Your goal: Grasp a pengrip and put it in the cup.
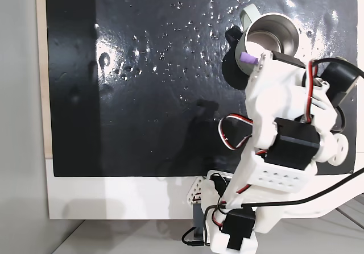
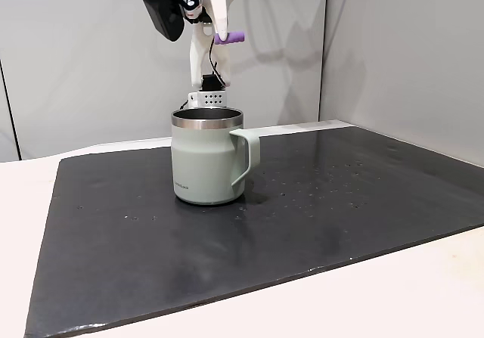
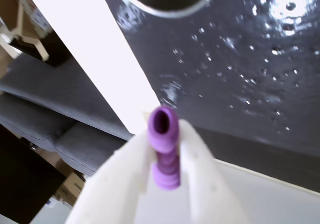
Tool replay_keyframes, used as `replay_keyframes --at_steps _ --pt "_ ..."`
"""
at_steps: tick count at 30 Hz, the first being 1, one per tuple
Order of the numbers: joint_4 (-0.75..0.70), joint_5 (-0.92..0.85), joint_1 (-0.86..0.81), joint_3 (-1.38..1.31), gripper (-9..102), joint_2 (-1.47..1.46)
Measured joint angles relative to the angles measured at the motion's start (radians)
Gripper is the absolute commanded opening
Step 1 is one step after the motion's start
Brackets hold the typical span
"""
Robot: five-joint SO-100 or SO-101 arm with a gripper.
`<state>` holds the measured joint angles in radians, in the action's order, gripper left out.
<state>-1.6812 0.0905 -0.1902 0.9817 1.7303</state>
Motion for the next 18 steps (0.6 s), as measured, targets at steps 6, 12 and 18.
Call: replay_keyframes --at_steps 6,12,18 --pt "0.0 -0.015 -0.086 -0.123 0 -0.11" --pt "0.031 -0.015 -0.091 -0.215 0 -0.201" --pt "0.048 -0.015 -0.097 -0.29 0 -0.291"
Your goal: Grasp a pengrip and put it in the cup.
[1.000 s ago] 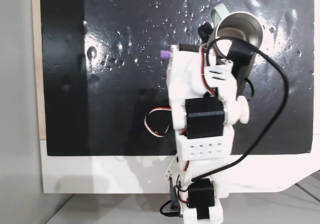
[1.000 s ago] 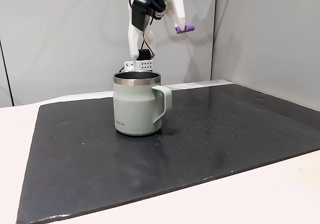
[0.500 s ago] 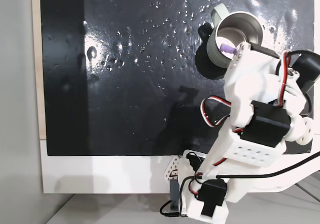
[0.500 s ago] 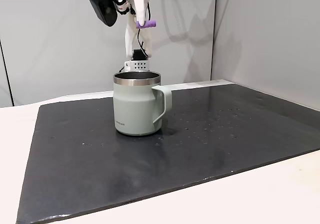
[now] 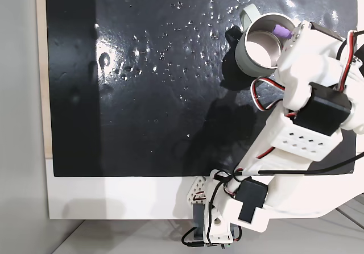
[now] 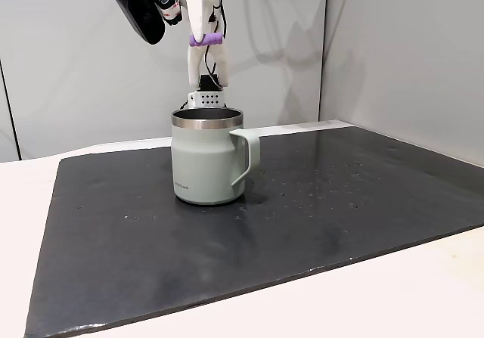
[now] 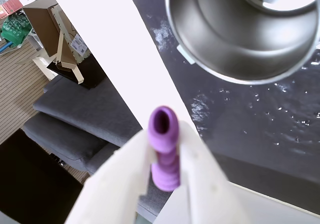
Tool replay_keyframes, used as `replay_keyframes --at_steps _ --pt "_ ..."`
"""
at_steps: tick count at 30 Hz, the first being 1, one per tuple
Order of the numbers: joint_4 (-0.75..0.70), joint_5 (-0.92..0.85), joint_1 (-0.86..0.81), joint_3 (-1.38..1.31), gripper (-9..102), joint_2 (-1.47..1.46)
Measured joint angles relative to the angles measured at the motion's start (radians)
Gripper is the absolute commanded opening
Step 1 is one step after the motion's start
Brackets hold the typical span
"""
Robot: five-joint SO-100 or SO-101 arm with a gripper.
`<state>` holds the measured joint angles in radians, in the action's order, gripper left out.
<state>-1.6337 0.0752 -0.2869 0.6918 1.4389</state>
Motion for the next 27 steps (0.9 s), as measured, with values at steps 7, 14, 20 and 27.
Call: replay_keyframes --at_steps 7,14,20,27 --pt "-0.023 0.0 0.0 -0.037 29 -0.009" --pt "-0.048 0.0 0.002 -0.041 42 -0.009" --pt "-0.048 0.0 0.003 -0.031 41 -0.006" --pt "-0.048 0.0 0.005 -0.02 41 0.0"
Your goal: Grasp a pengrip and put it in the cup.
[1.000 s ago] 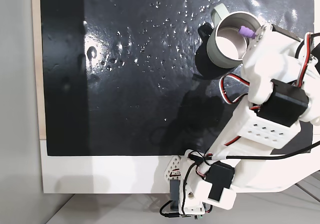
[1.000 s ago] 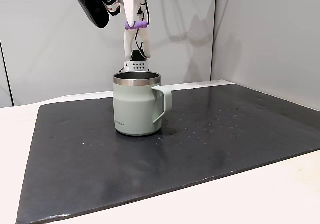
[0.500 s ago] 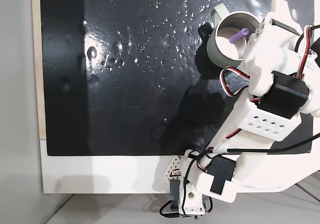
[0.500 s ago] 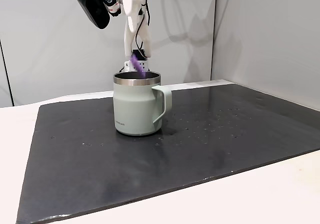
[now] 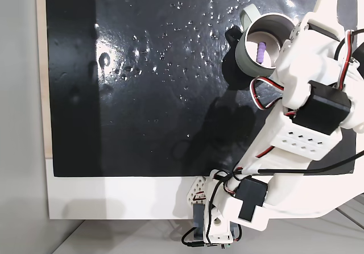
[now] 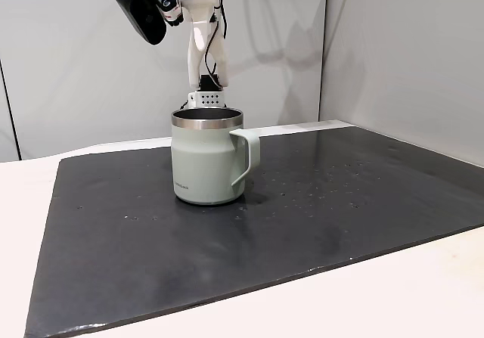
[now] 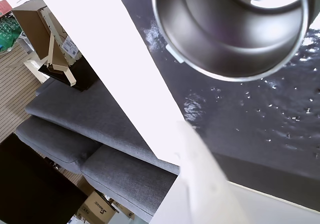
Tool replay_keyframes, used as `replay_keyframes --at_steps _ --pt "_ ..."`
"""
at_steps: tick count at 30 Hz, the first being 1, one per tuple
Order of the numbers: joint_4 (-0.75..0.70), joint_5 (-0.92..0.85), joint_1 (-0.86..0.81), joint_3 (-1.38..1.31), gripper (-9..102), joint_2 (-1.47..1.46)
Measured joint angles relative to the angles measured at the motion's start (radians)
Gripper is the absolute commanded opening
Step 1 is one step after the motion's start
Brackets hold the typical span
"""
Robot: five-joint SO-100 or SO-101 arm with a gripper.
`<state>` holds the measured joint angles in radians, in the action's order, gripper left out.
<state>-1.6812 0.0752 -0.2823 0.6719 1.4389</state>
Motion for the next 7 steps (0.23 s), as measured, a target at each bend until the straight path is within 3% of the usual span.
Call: replay_keyframes --at_steps 7 --pt "0.0 0.0 0.0 0.025 41 0.023"
